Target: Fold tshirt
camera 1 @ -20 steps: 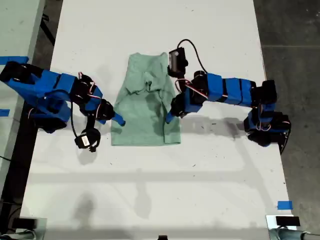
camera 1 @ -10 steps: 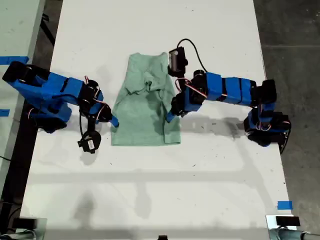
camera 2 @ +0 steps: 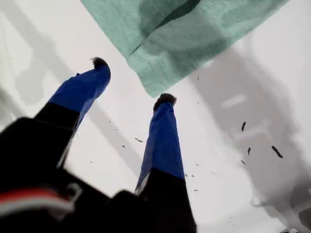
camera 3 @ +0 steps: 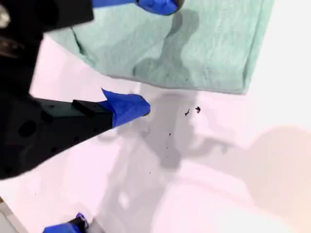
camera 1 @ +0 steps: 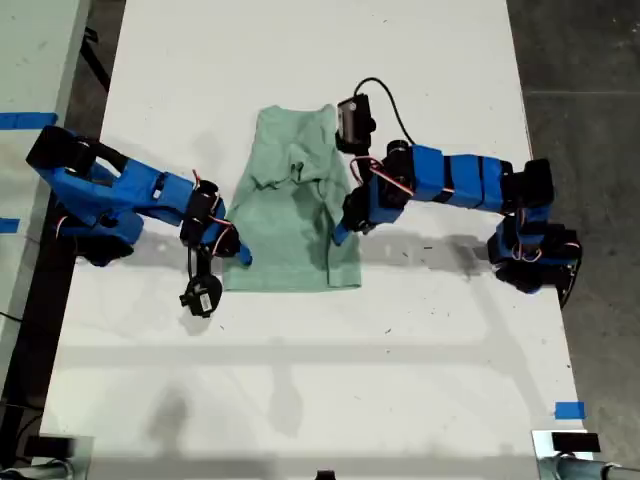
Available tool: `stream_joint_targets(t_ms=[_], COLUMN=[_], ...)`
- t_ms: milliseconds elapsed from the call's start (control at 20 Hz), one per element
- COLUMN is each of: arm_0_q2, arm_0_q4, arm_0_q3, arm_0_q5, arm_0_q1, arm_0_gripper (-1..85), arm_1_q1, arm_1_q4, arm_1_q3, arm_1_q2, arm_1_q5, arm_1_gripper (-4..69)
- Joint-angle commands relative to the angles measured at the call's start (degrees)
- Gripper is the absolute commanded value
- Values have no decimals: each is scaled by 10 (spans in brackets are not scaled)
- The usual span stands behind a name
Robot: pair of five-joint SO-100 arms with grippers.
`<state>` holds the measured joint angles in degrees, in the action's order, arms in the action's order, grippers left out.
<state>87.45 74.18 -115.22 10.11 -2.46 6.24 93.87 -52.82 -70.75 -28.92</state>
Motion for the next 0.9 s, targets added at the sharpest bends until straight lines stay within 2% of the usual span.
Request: stream_joint_targets(t_ms=[0,200,650,850], arm_0_q2=[-3,-4,63,124], arm_0_q4=[-56,-120,-120,-175], arm_0_q3=[5,-47,-108,-187], arm_0_q5=[3,5,28,23], arm_0_q1=[11,5,8,-7], arm_0_gripper=[284,279,271,239], arm_1_q1=[-4,-4,-2,-3], arm_1_q4=[-4,-4,-4,-7], arm_1_q3=[4,-4,-9,-13], arm_1_q2=[-42,-43,-43,-42], arm_1_q5=[1,2,0,2], arm_1_gripper=[225,225,225,225])
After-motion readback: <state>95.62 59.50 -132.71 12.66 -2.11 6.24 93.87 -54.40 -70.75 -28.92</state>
